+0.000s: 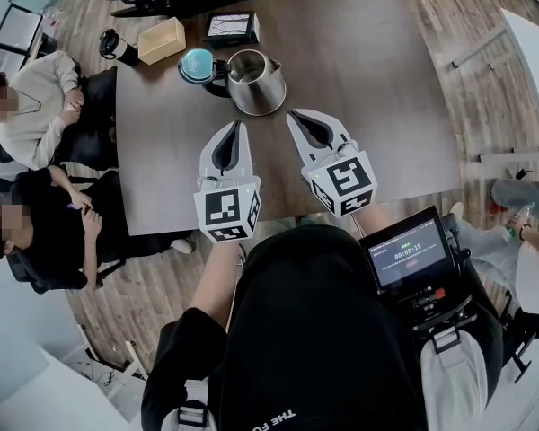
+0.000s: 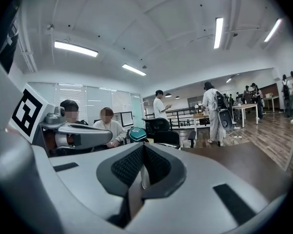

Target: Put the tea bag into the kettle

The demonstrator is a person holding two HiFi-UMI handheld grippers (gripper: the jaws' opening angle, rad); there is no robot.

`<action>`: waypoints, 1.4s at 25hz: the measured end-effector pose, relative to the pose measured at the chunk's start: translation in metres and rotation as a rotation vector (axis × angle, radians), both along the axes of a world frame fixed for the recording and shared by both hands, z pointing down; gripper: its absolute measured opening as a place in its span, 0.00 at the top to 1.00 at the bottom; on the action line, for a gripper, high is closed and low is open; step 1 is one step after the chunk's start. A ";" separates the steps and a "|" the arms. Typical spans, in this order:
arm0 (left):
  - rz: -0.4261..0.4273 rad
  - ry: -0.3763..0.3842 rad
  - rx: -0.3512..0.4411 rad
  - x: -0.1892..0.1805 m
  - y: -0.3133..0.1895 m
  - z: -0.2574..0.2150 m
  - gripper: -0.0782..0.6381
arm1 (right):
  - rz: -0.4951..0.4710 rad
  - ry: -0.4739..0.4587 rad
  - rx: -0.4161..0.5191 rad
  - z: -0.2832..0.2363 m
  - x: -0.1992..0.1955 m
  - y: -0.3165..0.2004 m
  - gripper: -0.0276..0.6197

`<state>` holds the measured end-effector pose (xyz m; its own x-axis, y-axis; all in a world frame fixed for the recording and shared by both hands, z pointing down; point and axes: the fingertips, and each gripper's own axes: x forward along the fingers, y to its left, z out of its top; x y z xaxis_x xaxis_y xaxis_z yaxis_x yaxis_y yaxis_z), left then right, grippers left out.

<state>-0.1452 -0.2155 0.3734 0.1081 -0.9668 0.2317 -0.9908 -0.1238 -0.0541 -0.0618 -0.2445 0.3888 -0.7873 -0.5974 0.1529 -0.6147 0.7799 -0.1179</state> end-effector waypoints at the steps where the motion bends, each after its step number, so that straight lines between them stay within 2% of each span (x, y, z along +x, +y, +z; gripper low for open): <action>1: -0.007 0.002 -0.001 -0.001 0.008 -0.001 0.89 | -0.005 -0.002 0.001 -0.001 0.000 0.006 0.95; 6: -0.020 0.018 0.001 -0.004 0.038 0.001 0.89 | -0.012 -0.004 0.002 0.002 -0.001 0.033 0.95; 20: -0.011 0.061 -0.001 -0.006 0.043 0.002 0.88 | 0.029 0.019 0.000 0.005 0.006 0.033 0.95; 27: -0.014 0.075 0.052 -0.028 0.115 -0.014 0.89 | 0.038 0.048 0.046 -0.007 -0.014 0.108 0.95; 35: 0.006 0.097 0.071 -0.023 0.193 -0.014 0.89 | 0.071 0.100 0.042 0.003 -0.005 0.194 0.95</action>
<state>-0.1687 -0.0224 0.3589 0.1329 -0.9796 0.1510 -0.9911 -0.1294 0.0327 -0.0672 -0.0509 0.3919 -0.7250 -0.6584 0.2022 -0.6754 0.7371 -0.0213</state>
